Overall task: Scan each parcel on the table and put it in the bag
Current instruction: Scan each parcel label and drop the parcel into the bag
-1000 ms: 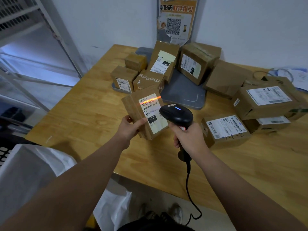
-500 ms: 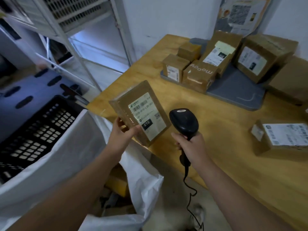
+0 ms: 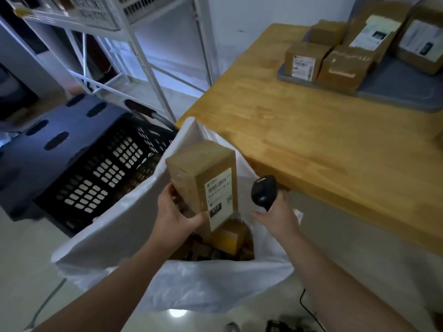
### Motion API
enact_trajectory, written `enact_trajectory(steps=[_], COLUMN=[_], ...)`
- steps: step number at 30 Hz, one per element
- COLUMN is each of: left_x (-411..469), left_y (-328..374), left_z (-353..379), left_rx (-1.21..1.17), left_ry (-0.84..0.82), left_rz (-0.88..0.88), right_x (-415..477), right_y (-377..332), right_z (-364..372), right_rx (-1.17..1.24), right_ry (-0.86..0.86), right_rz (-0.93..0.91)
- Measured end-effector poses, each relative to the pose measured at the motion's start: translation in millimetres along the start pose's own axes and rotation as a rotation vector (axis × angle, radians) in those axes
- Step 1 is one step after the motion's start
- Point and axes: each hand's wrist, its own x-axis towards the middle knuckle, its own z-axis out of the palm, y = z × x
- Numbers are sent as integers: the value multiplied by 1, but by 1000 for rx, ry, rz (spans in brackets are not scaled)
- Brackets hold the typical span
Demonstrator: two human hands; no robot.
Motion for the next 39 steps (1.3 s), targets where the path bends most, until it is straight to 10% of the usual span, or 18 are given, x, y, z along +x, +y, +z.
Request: enact_trajectory(steps=[7,15,39], left_x=[4,38,45], left_y=[-27,-31,97], left_z=[4,29,70], left_rx=[532,914,656], left_ry=[-92,-370,-325], left_rz=[-150,-258,294], right_x=[-1,-33,-33], right_y=[1,-6,-23], right_z=[16,-17,-108], right_rx=[-70,121,37], right_ry=[-70,470,298], right_rz=[83,14,25])
